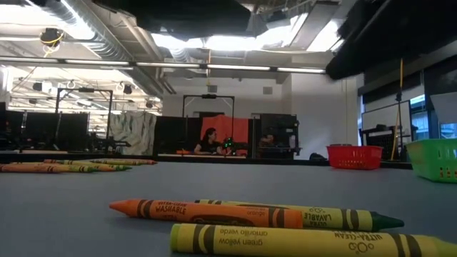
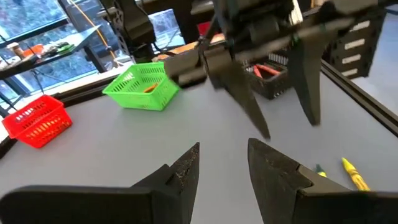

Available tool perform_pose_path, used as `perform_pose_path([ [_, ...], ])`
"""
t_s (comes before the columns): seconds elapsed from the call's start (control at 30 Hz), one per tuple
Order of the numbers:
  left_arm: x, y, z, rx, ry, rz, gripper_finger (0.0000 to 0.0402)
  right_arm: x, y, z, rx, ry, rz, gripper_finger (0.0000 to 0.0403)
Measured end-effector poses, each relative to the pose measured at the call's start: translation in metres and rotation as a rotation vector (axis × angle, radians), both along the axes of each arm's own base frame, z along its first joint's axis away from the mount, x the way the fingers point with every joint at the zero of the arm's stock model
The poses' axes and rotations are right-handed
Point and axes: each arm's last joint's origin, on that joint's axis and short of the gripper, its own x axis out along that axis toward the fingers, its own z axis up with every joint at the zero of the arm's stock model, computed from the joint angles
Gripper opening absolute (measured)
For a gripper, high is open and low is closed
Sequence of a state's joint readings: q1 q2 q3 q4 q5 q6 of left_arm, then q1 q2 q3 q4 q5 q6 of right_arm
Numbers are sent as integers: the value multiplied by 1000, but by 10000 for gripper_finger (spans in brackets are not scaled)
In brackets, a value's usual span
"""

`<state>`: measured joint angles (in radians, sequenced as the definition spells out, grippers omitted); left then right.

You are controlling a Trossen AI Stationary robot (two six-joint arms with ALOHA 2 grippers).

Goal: Sort crayons
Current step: Put the green crayon into the red bin

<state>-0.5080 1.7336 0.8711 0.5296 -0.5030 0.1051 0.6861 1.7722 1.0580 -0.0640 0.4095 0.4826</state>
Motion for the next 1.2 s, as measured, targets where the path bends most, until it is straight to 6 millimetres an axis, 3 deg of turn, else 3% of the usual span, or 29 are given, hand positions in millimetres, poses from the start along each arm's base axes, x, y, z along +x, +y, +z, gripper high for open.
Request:
perform_pose_path([
  [0.17,-3,-6,-1,2,6,-20,120,16,1,-27,6,5,16,202],
  [0.33,-3,-5,-2,-13,17,-7,120,19,4,-45,-2,40,27,184],
  [0.57,-4,-5,-2,-13,18,-8,120,22,10,-61,49,62,85,151],
  [0.9,-4,-5,-2,-14,19,-8,120,23,9,-74,4,80,51,137],
  [1.2,-4,-5,-2,-14,19,-8,120,24,0,-76,-48,102,-5,25],
])
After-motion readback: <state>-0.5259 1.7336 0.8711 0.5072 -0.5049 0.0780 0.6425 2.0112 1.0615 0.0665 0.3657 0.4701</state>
